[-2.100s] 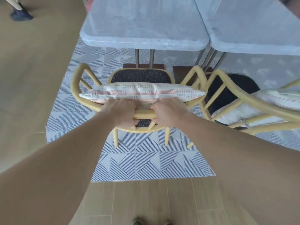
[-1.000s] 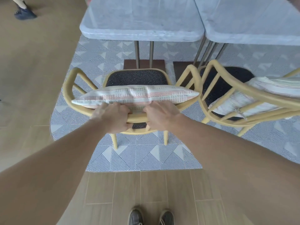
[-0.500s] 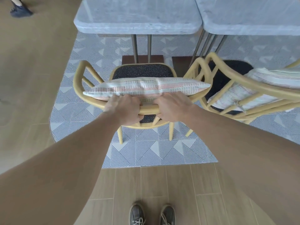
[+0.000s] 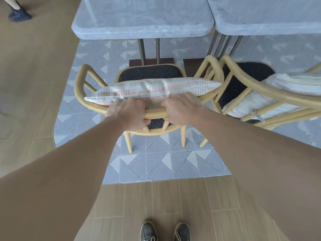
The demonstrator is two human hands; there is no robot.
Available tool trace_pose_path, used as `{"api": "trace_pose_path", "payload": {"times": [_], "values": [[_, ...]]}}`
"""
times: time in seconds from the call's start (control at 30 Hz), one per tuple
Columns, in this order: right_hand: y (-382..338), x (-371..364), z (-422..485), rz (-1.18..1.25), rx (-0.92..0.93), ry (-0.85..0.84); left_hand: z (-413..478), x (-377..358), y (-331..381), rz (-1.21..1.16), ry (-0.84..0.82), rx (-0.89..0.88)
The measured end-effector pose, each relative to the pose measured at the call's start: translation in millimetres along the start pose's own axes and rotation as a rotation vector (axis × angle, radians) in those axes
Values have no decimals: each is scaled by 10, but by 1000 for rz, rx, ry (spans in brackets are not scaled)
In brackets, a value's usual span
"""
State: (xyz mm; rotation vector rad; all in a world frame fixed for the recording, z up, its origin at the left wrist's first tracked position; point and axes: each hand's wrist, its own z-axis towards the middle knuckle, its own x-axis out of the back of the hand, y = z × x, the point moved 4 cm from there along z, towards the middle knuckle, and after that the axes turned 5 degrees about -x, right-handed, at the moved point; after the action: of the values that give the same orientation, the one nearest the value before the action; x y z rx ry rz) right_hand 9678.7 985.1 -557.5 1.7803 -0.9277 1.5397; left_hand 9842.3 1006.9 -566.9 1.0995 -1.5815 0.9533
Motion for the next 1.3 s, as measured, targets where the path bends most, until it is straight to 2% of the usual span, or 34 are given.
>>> {"api": "trace_pose_path", "payload": {"times": [0.23, 0.4, 0.43, 0.5, 0.57, 0.6, 0.67, 0.73, 0.93, 1.13, 1.3], "values": [[4, -43, 1, -28, 16, 41, -25, -13, -5, -8, 4, 35], [-11, 42, -85, 36, -44, 57, -128, 84, 13, -51, 29, 81], [3, 82, -142, 115, -57, 59, -167, 136, 14, -146, 44, 100], [0, 224, -366, 492, -86, 131, -318, 258, 36, -505, 150, 117], [2, 422, -720, 923, -111, 336, -600, 455, 133, -979, 402, 75], [-2, 516, -918, 1065, -108, 440, -783, 590, 212, -1171, 531, 30], [-8, 710, -1292, 1214, -96, 577, -1102, 886, 435, -1374, 708, -96], [4, 965, -1648, 1286, -74, 683, -1307, 1234, 711, -1468, 763, -222], [277, 1833, -2747, 1292, -88, 1036, -1445, 2372, 1730, -1619, 667, -575], [438, 2465, -3703, 1079, -281, 1256, -1503, 3091, 2500, -1728, 474, -916], [36, 2961, -4348, 916, -489, 1439, -1827, 3560, 2870, -1814, 266, -1217]]}}
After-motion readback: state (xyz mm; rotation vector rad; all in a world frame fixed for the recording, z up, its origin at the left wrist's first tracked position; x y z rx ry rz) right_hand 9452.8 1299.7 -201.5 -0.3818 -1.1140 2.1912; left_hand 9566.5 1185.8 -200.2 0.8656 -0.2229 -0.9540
